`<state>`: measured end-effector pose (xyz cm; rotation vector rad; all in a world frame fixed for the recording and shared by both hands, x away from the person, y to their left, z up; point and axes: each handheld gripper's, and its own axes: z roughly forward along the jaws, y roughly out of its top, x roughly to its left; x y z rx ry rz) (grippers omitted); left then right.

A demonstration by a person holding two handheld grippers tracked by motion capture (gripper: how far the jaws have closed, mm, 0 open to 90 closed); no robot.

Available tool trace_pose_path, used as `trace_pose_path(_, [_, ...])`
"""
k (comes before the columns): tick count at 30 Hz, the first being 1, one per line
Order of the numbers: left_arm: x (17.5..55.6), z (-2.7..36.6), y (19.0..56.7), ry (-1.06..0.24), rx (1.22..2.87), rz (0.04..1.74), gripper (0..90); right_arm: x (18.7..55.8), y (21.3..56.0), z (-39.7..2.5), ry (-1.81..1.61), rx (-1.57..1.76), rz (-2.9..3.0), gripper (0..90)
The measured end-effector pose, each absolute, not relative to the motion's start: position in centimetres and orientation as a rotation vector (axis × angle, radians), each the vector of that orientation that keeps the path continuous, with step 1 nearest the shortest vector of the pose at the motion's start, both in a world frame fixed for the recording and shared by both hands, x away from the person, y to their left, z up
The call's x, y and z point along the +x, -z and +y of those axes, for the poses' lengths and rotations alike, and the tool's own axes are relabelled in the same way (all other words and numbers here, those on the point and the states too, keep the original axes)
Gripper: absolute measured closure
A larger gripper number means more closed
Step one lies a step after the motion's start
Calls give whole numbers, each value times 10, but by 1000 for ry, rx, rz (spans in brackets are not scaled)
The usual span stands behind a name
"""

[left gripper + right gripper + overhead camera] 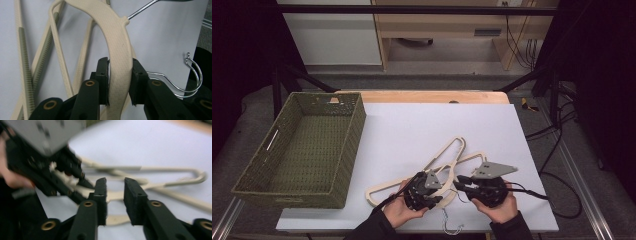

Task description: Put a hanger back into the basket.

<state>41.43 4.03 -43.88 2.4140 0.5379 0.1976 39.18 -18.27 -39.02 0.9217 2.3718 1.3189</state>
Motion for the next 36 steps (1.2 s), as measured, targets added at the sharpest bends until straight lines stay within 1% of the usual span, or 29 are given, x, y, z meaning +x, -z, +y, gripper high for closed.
trace_pose_path(2, [414, 43, 435, -204, 2407, 536, 733, 388, 378, -195, -1393, 915, 2277, 629])
trace_pose_path(4, [413, 47, 431, -210, 2394, 536, 739, 384, 370, -207, -1410, 920, 2199, 538])
trace_pose_path(7, [412, 55, 423, -226, 2363, 547, 751, 383, 365, -221, -1401, 910, 2116, 453])
trace_pose_path(8, [411, 56, 421, -229, 2345, 558, 755, 384, 366, -225, -1406, 906, 2097, 438])
trace_pose_path(11, [412, 61, 416, -244, 2329, 565, 767, 390, 373, -227, -1419, 924, 2098, 417])
trace_pose_path(14, [414, 71, 409, -261, 2297, 600, 775, 396, 385, -218, -1387, 926, 2162, 405])
trace_pose_path(18, [416, 81, 405, -282, 2266, 637, 785, 401, 394, -208, -1352, 921, 2206, 369])
trace_pose_path(20, [416, 84, 403, -287, 2265, 645, 792, 401, 395, -207, -1352, 920, 2204, 352])
trace_pose_path(21, [418, 90, 401, -302, 2247, 675, 797, 401, 395, -208, -1364, 927, 2193, 310])
trace_pose_path(23, [419, 95, 398, -320, 2242, 691, 805, 402, 395, -210, -1382, 941, 2174, 279])
trace_pose_path(26, [422, 101, 396, -347, 2222, 727, 816, 403, 395, -215, -1418, 966, 2152, 253])
trace_pose_path(34, [431, 118, 392, -425, 2170, 821, 849, 406, 399, -219, -1401, 1004, 2148, 218])
trace_pose_path(36, [434, 125, 392, -418, 2149, 841, 859, 406, 400, -219, -1396, 1008, 2146, 198])
